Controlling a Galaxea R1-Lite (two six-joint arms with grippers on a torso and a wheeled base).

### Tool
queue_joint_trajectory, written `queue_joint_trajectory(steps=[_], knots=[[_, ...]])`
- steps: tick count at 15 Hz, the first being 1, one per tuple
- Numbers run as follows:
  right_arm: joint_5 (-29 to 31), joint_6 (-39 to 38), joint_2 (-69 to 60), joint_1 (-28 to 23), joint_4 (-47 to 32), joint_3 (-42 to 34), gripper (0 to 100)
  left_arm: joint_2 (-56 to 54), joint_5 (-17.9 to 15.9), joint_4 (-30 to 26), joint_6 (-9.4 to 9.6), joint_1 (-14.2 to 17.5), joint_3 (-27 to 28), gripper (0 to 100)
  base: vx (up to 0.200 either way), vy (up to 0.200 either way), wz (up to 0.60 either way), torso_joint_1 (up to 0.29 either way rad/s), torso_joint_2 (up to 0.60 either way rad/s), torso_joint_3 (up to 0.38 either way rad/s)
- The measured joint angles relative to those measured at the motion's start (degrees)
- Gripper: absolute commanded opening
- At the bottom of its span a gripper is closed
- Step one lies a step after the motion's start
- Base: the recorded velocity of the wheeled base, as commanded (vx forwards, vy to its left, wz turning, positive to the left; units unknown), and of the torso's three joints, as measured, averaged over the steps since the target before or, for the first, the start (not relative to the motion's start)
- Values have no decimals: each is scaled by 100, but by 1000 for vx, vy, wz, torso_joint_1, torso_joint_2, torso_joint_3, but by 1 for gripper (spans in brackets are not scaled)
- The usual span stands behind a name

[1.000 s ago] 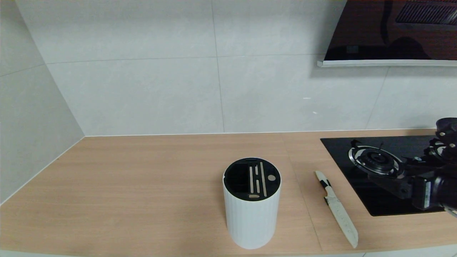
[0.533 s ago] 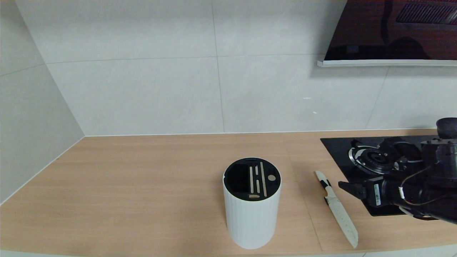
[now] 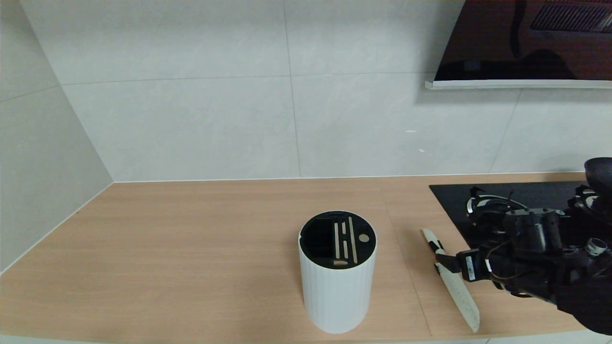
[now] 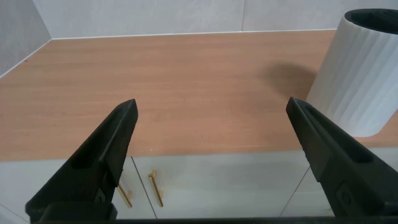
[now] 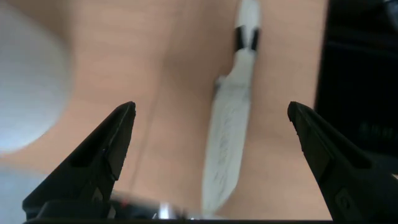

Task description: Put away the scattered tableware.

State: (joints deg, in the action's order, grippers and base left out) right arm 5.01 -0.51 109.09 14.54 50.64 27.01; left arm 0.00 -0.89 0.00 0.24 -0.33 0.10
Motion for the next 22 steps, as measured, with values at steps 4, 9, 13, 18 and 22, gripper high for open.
queue_joint_trajectory(steps=[4,9,13,18,22], knots=[[246,-72,1078,11,1590,-238,100,0,0,0,2,-2,0,100,0,0,0,0,0,0],[260,-184,1742,12,1746,-144,100,0,0,0,2,0,0,100,0,0,0,0,0,0],[339,-416,2105,-5,1816,156,100,0,0,0,2,-2,0,100,0,0,0,0,0,0],[383,-424,2326,-77,1819,328,100,0,0,0,2,0,-2,100,0,0,0,0,0,0],[451,-417,2445,-165,1825,402,100,0,0,0,2,-2,-2,100,0,0,0,0,0,0]])
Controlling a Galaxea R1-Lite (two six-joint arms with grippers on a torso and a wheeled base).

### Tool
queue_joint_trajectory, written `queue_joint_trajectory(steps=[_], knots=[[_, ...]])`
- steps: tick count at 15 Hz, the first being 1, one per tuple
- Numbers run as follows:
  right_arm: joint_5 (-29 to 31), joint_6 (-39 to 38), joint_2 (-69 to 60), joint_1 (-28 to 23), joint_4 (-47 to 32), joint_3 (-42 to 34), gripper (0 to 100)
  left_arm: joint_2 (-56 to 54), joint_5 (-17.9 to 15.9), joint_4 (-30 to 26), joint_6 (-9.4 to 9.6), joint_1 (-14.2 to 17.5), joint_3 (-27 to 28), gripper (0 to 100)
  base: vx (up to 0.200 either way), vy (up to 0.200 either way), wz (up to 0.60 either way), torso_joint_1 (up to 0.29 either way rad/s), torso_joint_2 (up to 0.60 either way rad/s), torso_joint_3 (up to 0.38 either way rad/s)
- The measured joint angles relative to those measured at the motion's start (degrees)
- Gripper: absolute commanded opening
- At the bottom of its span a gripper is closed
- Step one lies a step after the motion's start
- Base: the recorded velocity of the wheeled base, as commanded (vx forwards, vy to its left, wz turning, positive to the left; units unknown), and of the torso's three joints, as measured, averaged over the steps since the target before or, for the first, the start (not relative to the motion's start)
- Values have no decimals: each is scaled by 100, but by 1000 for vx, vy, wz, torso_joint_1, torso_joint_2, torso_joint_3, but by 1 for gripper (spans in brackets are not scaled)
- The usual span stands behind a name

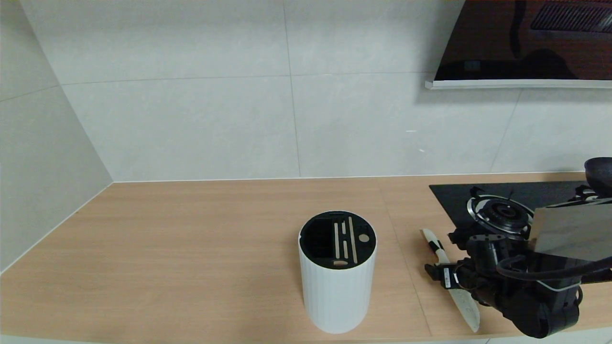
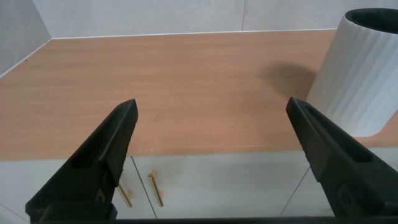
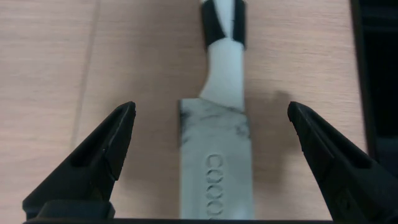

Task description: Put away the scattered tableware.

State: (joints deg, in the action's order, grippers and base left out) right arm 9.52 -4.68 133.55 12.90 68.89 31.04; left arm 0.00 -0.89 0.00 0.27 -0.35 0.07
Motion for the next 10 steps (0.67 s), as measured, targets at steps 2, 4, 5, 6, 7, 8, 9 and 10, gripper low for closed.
queue_joint_trajectory(steps=[2,4,5,6,7,8,9,10], knots=[[0,1,22,-4,0,7,100,0,0,0,0,0,2,100,0,0,0,0,0,0],[0,1,30,-4,0,-6,100,0,0,0,0,2,2,100,0,0,0,0,0,0],[-2,1,33,-2,0,-11,100,0,0,0,0,0,2,100,0,0,0,0,0,0],[-2,1,35,-2,0,-15,100,0,0,0,-2,0,2,100,0,0,0,0,0,0],[-2,1,38,-2,0,-20,100,0,0,0,0,0,2,100,0,0,0,0,0,0],[-2,1,40,-2,0,-23,100,0,0,0,0,0,2,100,0,0,0,0,0,0],[-2,1,40,2,0,-28,100,0,0,0,0,0,2,100,0,0,0,0,0,0],[-2,11,41,2,0,-30,100,0,0,0,0,0,2,100,0,0,0,0,0,0]])
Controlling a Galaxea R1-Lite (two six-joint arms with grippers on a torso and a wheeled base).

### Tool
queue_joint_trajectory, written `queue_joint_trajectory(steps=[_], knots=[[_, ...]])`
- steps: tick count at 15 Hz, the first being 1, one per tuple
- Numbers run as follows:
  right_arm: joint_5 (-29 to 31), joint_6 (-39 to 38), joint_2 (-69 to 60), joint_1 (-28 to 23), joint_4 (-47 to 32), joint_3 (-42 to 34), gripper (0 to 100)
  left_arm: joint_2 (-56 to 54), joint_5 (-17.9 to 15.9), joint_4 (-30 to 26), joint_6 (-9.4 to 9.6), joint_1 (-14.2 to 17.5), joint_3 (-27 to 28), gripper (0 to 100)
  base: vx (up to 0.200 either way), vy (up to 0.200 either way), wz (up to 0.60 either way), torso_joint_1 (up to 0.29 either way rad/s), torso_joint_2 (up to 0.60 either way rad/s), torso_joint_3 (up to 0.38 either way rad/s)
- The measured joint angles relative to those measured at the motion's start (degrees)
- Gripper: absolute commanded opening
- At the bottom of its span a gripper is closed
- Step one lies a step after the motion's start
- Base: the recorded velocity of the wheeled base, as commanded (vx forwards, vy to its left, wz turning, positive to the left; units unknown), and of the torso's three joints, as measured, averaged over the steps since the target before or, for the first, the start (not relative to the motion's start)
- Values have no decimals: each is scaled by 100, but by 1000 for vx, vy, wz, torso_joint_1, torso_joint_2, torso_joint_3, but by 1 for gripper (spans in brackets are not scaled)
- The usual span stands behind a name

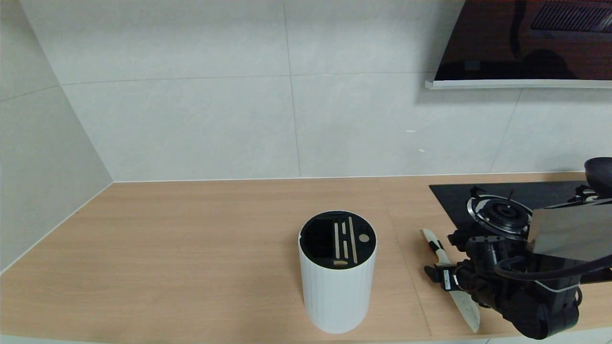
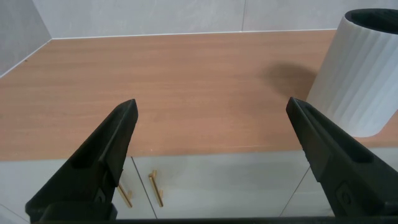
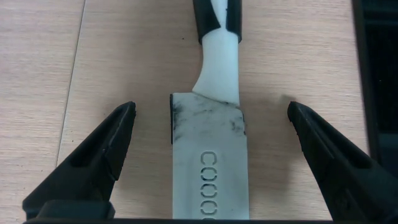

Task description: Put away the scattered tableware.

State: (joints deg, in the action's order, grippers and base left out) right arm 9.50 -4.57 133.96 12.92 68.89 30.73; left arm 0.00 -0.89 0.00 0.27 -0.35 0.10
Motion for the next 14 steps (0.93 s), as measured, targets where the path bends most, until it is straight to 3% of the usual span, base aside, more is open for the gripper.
queue_joint_trajectory(steps=[1,14], knots=[[-2,4,0,5,-2,-12,0,0,0,0,-2,0,0,100,0,0,0,0,0,0],[87,23,-254,38,-17,-127,0,0,2,0,0,0,0,100,0,0,0,0,0,0]])
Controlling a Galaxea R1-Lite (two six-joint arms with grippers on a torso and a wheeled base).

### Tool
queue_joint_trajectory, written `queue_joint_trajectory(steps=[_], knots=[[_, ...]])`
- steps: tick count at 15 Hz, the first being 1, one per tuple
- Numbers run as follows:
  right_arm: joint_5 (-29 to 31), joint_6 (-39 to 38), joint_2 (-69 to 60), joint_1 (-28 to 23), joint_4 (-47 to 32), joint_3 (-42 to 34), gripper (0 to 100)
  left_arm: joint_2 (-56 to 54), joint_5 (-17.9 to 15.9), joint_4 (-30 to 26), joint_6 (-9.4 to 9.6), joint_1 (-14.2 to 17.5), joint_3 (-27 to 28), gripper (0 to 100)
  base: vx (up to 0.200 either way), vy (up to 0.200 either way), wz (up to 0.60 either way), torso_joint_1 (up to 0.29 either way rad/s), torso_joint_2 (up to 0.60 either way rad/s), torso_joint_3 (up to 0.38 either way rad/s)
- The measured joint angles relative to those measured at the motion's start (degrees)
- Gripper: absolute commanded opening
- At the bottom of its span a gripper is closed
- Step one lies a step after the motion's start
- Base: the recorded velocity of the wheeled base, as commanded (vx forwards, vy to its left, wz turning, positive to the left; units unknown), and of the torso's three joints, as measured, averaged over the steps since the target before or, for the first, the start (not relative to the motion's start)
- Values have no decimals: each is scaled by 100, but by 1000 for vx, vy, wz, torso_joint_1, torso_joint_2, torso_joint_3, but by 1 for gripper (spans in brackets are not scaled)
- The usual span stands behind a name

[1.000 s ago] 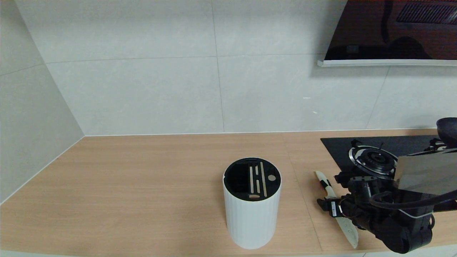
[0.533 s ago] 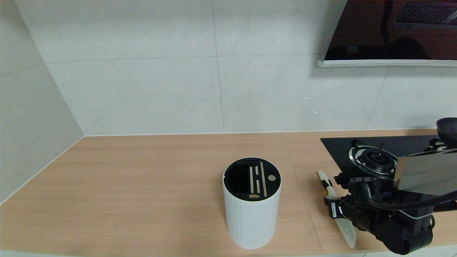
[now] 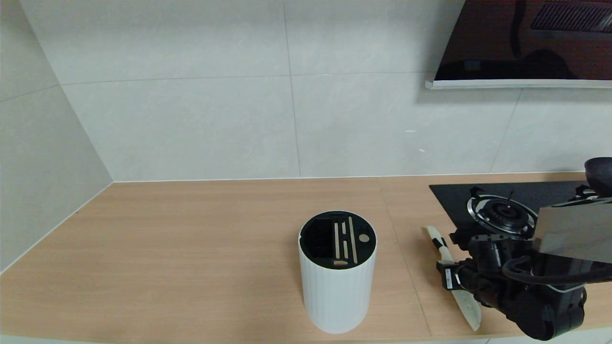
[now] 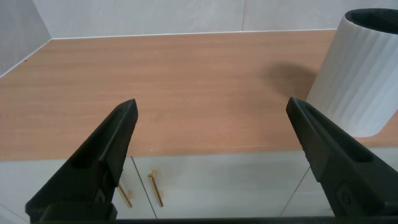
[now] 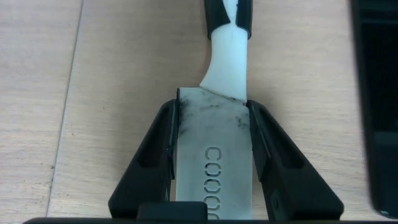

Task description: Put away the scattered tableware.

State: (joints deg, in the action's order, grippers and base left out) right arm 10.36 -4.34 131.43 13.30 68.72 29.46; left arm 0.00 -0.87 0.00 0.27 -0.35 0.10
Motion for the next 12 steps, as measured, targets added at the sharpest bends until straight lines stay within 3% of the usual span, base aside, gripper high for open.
queue_joint_trajectory(steps=[5,12], knots=[[4,-6,-1239,102,-462,-213,0,0,-2,0,0,0,0,100,0,0,0,0,0,0],[-71,-17,-3890,933,-2422,-299,0,0,-9,5,35,0,0,100,0,0,0,0,0,0]])
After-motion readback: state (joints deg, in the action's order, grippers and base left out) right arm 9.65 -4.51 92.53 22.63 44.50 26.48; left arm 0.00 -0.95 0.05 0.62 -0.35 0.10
